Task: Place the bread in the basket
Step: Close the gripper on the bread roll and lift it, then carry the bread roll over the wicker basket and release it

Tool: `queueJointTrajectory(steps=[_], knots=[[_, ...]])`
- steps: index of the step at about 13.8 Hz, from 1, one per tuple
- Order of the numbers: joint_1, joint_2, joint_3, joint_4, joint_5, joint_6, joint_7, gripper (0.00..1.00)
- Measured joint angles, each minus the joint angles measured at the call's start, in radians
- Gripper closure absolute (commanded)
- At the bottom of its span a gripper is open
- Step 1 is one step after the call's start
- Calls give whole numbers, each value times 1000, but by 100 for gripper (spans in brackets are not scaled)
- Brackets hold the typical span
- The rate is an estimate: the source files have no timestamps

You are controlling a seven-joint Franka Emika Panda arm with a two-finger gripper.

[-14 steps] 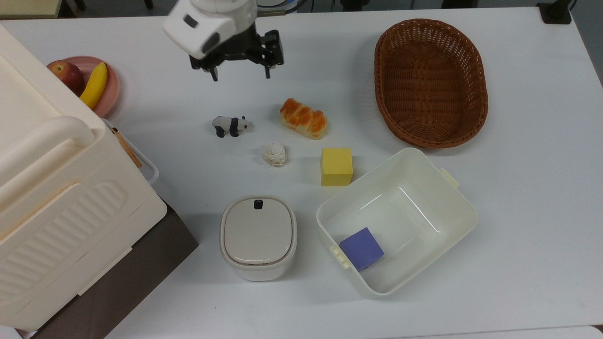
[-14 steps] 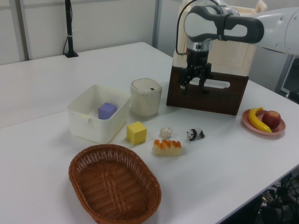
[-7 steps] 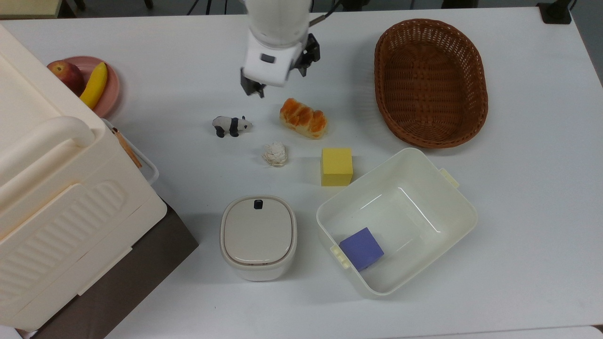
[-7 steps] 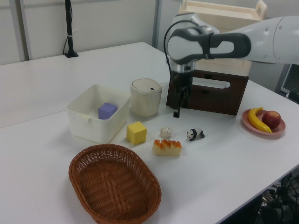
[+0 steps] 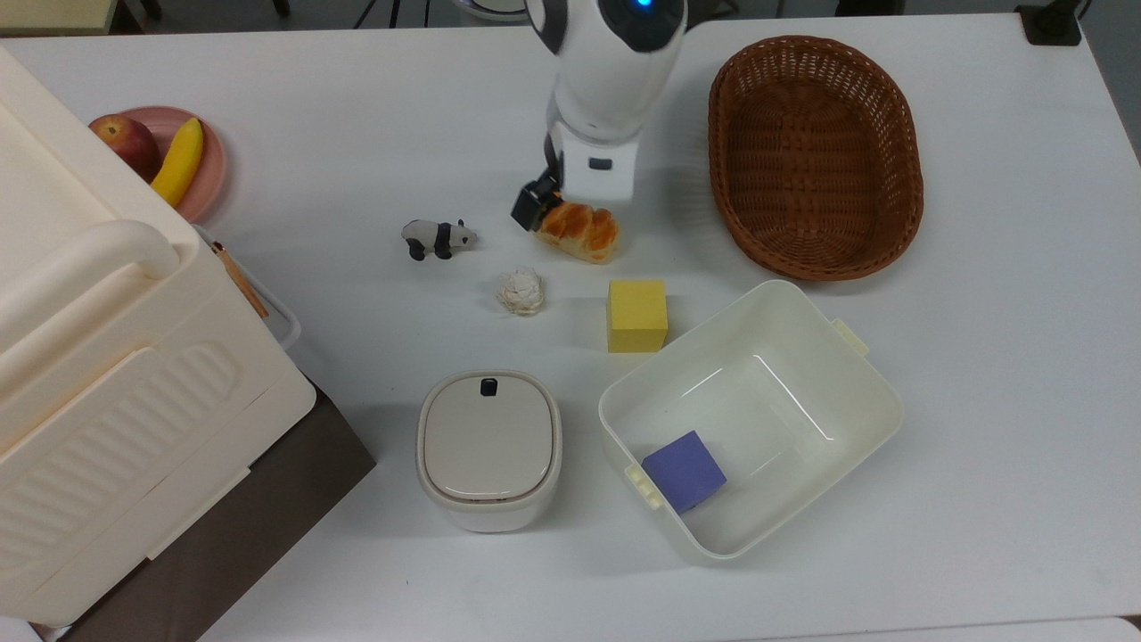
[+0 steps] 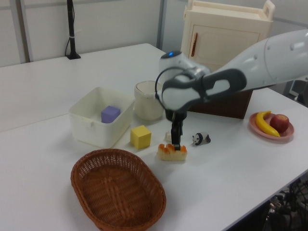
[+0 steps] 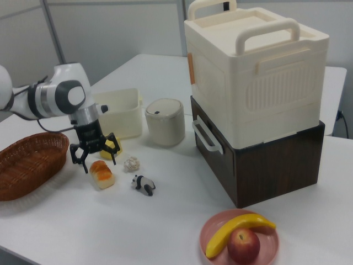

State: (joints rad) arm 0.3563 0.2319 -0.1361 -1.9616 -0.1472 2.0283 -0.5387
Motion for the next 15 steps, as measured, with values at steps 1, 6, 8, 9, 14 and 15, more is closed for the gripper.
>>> queueJointTrajectory(steps=[1, 6, 8, 9, 14, 15], knots=[[10, 14, 0, -9, -7, 16, 0, 16], [22, 85, -2, -10, -23, 66, 1, 39], [22, 65, -6, 13, -23, 65, 1, 39], [22, 49, -8, 23, -23, 55, 1, 39], [40, -63, -6, 130, 63, -107, 49, 39], [69, -72, -4, 157, 81, -116, 112, 39]])
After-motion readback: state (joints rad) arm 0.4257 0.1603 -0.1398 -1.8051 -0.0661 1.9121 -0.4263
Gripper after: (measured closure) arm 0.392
